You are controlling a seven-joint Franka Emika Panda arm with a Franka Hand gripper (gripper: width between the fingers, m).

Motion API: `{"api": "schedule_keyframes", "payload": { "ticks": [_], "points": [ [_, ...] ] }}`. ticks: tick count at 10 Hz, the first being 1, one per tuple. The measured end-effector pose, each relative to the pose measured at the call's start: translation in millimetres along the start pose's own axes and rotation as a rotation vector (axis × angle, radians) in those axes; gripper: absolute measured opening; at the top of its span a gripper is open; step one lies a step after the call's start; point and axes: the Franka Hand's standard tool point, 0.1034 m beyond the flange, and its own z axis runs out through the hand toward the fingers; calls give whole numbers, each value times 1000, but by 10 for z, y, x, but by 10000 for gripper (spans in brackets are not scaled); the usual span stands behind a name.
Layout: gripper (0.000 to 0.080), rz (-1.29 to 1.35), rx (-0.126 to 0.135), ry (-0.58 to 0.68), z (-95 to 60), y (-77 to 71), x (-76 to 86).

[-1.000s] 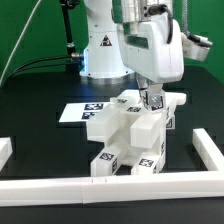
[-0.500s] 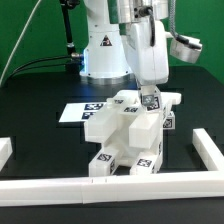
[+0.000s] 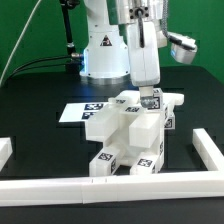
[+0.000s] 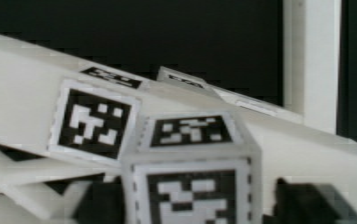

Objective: Assemble chair

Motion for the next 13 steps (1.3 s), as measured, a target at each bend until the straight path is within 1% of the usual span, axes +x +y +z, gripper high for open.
{"api": "schedule_keyframes", "payload": {
  "ticks": [1,2,3,4,5,7,8,9,10,11,12,13],
  "points": [
    [584,-33,0,0,-2,0,-5],
    [584,-237,2,-2,-15,-6,-21],
    [638,-411,2,-3,-14,-2,-48],
    [646,-545,-1,-8,0,25,-108],
    [646,-633,-3,-12,15,45,-144],
    [648,-742,-2,-11,15,41,-119],
    [648,-841,-3,-9,17,40,-116],
    [648,-1070,-17,14,24,9,-111],
    [648,-1226,-28,22,46,7,-92],
    [648,-1310,-37,23,71,19,-76],
    [648,-1299,-36,23,71,19,-77],
    [548,-1270,-37,23,74,21,-76]
  ]
}}
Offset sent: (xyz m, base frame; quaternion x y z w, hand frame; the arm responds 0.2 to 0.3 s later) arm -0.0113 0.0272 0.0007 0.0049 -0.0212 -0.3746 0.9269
